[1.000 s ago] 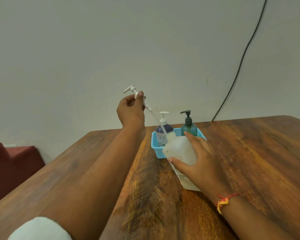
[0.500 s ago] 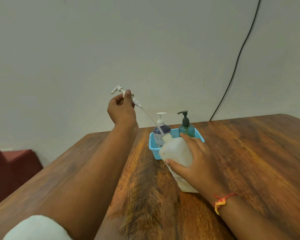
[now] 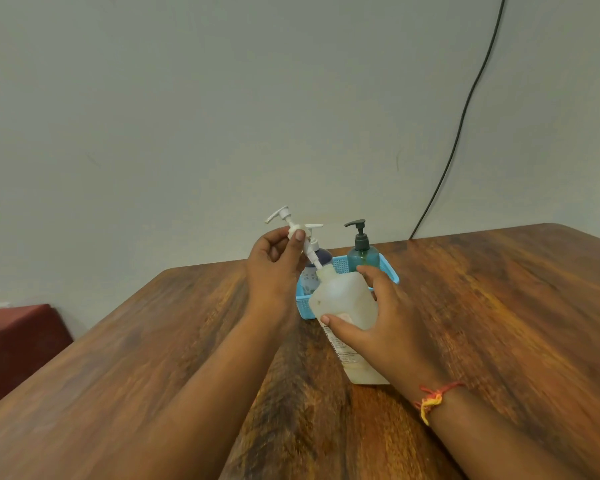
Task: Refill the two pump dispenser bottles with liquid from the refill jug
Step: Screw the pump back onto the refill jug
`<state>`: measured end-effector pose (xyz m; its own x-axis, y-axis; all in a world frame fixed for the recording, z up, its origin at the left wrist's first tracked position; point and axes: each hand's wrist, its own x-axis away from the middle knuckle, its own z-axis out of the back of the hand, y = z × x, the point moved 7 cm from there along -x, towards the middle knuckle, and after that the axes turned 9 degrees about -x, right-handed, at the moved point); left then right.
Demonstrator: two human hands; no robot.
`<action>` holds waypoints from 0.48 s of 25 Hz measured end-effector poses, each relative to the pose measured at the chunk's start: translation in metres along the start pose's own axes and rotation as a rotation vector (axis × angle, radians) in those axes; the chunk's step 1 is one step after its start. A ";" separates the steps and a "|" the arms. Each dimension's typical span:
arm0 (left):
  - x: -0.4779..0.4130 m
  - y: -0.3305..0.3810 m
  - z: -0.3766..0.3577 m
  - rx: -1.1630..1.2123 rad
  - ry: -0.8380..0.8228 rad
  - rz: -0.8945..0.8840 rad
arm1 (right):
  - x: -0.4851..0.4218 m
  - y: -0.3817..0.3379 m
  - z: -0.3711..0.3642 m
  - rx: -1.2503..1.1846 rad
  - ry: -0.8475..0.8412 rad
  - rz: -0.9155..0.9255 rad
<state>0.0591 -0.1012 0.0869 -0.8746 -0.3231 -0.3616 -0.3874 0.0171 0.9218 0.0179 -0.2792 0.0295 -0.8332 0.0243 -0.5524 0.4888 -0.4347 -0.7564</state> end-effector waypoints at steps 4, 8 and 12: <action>0.013 0.001 -0.005 -0.006 -0.119 -0.036 | -0.001 0.004 -0.001 -0.056 0.002 -0.022; 0.016 -0.006 -0.005 -0.072 -0.153 -0.040 | -0.001 0.005 -0.002 -0.110 0.020 -0.016; 0.021 -0.019 -0.006 -0.079 -0.206 -0.014 | -0.001 0.003 -0.001 -0.116 0.018 -0.005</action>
<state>0.0496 -0.1145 0.0627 -0.9134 -0.1222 -0.3882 -0.3832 -0.0628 0.9215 0.0203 -0.2801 0.0274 -0.8314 0.0423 -0.5541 0.5124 -0.3273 -0.7939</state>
